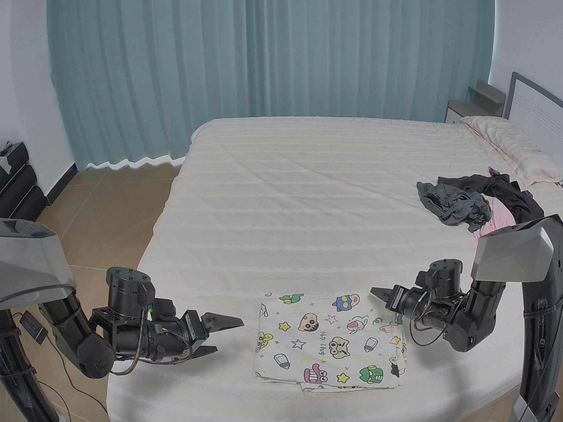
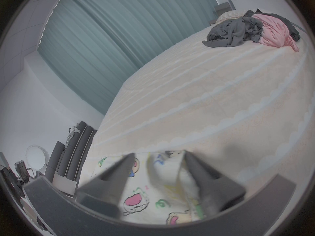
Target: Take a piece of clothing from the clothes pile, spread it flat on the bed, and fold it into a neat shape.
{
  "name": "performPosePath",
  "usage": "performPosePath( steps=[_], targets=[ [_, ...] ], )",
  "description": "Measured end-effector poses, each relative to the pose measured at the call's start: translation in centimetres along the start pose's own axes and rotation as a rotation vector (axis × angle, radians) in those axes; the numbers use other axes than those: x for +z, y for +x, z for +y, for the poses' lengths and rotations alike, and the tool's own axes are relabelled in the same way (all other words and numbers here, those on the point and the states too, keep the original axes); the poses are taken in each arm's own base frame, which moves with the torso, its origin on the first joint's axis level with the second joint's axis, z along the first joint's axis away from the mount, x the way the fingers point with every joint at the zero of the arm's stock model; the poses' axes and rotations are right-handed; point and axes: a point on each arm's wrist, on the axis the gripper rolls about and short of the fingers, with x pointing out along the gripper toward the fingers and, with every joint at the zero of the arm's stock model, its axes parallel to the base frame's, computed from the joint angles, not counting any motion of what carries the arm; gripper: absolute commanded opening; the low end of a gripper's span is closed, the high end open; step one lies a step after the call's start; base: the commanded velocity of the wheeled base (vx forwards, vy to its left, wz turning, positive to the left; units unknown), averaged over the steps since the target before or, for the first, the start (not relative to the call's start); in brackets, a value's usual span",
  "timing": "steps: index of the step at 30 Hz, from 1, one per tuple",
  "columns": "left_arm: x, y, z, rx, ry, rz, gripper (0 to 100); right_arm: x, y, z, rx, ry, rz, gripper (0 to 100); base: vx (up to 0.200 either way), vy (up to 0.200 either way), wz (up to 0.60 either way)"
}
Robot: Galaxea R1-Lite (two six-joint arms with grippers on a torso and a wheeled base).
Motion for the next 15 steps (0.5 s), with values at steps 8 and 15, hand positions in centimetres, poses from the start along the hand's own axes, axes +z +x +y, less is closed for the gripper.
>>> performPosePath(
  steps=[8, 15],
  targets=[
    [0.0, 0.0, 0.0, 0.000, 0.000, -0.001, 100, 1.0, 0.9, -1.8, -0.035, 0.027, -0.031, 0, 0.000, 0.000, 0.00],
    [0.0, 0.0, 0.0, 0.001, 0.000, -0.001, 100, 1.1, 1.2, -2.9, -0.060, 0.044, -0.035, 0, 0.000, 0.000, 0.00]
  ],
)
